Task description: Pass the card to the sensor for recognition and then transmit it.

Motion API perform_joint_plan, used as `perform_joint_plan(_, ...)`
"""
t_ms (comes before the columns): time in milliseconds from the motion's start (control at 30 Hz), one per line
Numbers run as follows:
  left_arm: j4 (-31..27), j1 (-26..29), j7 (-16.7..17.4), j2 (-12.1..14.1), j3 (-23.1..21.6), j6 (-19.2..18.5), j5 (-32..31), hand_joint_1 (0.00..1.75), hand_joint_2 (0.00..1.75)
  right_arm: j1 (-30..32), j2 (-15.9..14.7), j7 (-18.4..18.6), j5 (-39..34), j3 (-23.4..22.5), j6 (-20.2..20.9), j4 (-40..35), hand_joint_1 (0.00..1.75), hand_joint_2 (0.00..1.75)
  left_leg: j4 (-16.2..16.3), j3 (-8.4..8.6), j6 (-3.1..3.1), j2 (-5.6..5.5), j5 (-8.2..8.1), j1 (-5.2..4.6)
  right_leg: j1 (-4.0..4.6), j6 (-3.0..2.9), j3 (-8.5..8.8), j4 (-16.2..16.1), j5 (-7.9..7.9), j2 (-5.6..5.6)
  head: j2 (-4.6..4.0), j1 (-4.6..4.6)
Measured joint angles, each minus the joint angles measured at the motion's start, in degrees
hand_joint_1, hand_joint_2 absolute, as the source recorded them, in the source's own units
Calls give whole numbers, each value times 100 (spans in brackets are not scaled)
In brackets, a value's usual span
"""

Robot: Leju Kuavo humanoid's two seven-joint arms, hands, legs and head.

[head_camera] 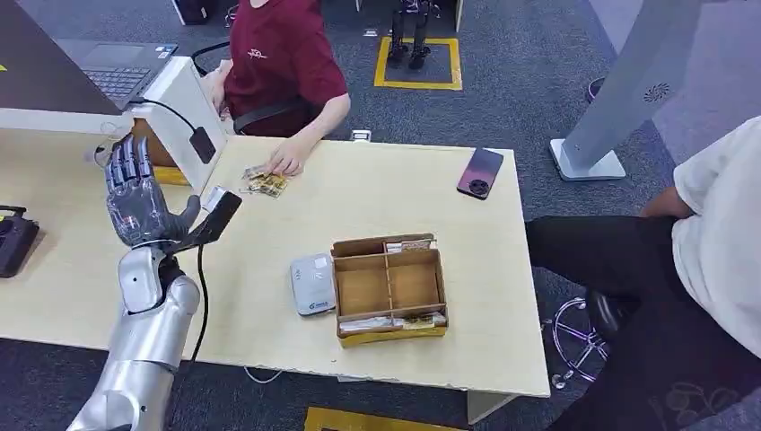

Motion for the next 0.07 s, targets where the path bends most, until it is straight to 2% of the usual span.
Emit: perform_joint_plan(67,-35,26,-39,15,50,0,54,0,175,0,4,0,0,-2,0,0,0,175,0,-1,0,3,0,-1,0,0,1,0,2,2,0,0)
